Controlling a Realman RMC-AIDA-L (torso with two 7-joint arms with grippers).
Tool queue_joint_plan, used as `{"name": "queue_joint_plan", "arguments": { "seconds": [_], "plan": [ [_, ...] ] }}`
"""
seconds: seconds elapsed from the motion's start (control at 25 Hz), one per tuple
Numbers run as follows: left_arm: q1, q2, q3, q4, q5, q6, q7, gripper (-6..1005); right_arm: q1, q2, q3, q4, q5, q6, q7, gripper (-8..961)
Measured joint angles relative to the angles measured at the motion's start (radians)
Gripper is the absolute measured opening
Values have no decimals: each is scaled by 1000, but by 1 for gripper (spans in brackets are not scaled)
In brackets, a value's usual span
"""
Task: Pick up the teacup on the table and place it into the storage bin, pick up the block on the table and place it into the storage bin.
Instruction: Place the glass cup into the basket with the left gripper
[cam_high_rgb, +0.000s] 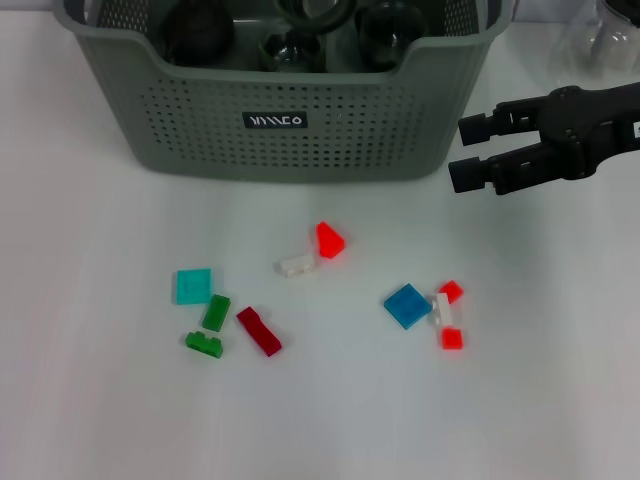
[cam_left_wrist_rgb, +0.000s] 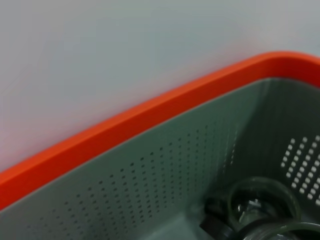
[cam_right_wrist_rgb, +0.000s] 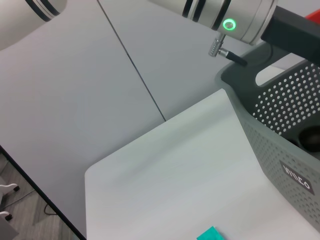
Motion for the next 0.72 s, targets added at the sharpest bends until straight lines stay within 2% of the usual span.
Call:
{"name": "queue_joint_plan", "arguments": {
  "seconds": [0.36, 0.72],
  "plan": [
    [-27, -11, 8, -26, 75, -2, -16, 47, 2, 0, 1, 0, 0, 1, -5, 945],
    [-32, -14, 34, -27, 79, 0, -16, 47, 2, -1, 1, -3, 2, 2, -6, 945]
  ]
}}
